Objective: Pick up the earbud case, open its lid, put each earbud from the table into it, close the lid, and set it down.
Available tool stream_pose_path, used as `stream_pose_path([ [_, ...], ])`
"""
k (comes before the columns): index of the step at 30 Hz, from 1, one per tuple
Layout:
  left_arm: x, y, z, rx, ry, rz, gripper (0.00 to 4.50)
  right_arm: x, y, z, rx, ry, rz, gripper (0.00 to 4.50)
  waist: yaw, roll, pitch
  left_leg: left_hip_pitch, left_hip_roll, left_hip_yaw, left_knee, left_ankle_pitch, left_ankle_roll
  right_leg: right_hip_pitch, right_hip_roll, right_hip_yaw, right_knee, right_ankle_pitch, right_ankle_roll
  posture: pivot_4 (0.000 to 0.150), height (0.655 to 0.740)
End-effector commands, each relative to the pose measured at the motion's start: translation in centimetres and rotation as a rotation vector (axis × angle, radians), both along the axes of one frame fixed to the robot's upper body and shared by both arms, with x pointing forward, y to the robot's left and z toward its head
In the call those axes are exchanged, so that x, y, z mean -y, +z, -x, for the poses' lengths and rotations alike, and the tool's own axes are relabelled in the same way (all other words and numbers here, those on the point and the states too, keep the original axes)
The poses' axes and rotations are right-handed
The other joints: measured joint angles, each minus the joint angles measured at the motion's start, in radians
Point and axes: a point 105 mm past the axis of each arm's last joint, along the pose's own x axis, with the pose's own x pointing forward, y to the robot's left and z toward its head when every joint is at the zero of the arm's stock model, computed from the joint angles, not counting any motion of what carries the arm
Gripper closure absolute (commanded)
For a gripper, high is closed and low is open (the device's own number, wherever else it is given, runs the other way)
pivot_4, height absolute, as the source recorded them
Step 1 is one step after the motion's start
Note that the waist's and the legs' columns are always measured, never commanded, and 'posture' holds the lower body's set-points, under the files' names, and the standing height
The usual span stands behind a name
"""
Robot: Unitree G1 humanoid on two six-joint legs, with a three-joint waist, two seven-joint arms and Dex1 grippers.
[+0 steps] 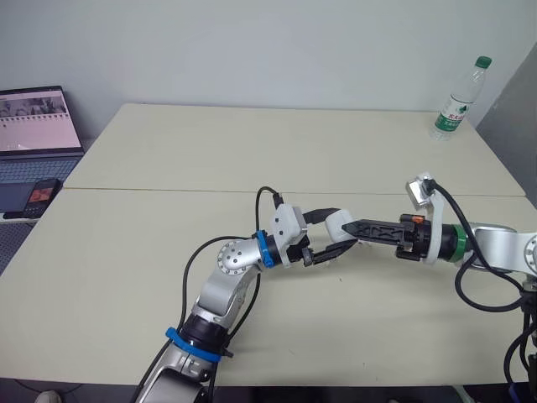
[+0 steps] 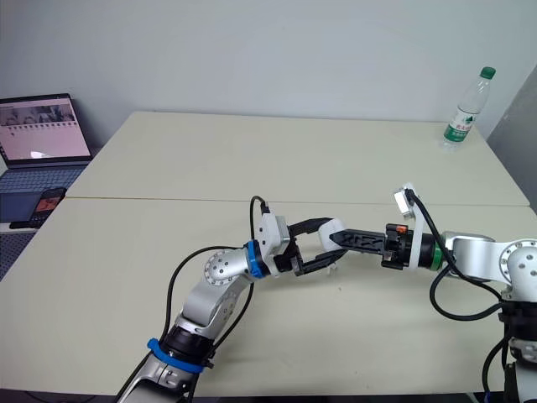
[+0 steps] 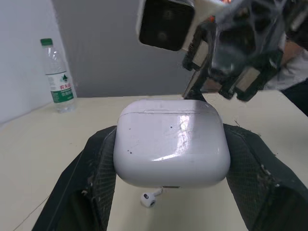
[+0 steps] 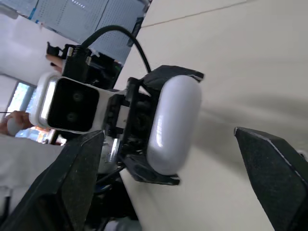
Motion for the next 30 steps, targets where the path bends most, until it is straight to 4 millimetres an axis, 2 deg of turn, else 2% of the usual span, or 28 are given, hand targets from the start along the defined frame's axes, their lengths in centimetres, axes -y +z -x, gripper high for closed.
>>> stream_pose_path([
  [1,0.4,1.0,0.2,0.090,-0.020,0.003,1.69,-0.4,0.7,0.1,-0.018,0.030,0.015,0.00,0.000,0.000,0.000,0.000,0.000,0.000,0.000,0.000,0.000,0.000,0.000,0.000,0.000,0.000,0.000,0.150,0.7362],
  [5,0.5,0.7,0.2,0.114,-0.011,-0.004,1.69,-0.8,0.5,-0.1,-0.041,0.031,0.032,0.00,0.000,0.000,0.000,-0.002,0.000,0.000,0.000,0.000,0.000,-0.001,0.000,0.000,-0.001,0.000,0.000,0.150,0.7362],
  [8,0.5,0.5,0.4,0.117,-0.010,-0.006,1.69,-1.2,0.4,-0.3,-0.047,0.029,0.028,0.62,0.000,0.000,0.000,-0.002,0.000,-0.001,0.000,0.000,0.000,-0.001,0.000,0.000,-0.001,0.000,0.001,0.150,0.7362],
  [16,0.6,0.2,0.3,0.091,-0.001,-0.009,1.69,-1.5,0.4,-0.5,-0.046,0.021,0.012,3.62,0.000,0.000,0.000,-0.002,0.001,-0.001,0.000,0.000,0.000,-0.001,0.000,-0.001,-0.001,0.000,0.001,0.150,0.7362],
  [21,0.5,0.3,0.3,0.058,-0.001,0.004,1.69,-1.5,0.5,-0.5,-0.041,0.020,0.006,3.70,0.000,0.000,0.000,-0.002,0.001,-0.001,0.000,0.000,0.000,-0.001,0.000,-0.001,-0.001,0.000,0.001,0.150,0.7362],
  [22,0.5,0.3,0.3,0.051,-0.003,0.008,0.96,-1.5,0.5,-0.5,-0.040,0.019,0.006,3.70,0.000,0.000,0.000,-0.002,0.001,-0.001,0.000,0.000,0.000,-0.001,0.000,-0.001,-0.001,0.000,0.001,0.150,0.7362],
  [25,0.4,0.3,0.4,0.042,-0.001,0.005,0.03,-1.3,0.5,-0.6,-0.037,0.006,0.004,3.70,0.000,0.000,0.000,-0.002,0.001,-0.001,0.000,0.000,0.000,-0.001,0.000,-0.001,-0.001,0.000,0.001,0.150,0.7362],
  [30,-1.6,0.2,0.9,-0.085,-0.047,-0.005,0.01,0.0,0.9,-0.8,0.040,-0.027,0.035,3.70,-0.001,0.000,0.000,-0.002,0.001,-0.001,0.000,0.000,0.000,-0.002,0.000,-0.001,-0.001,0.000,0.001,0.150,0.7362],
])
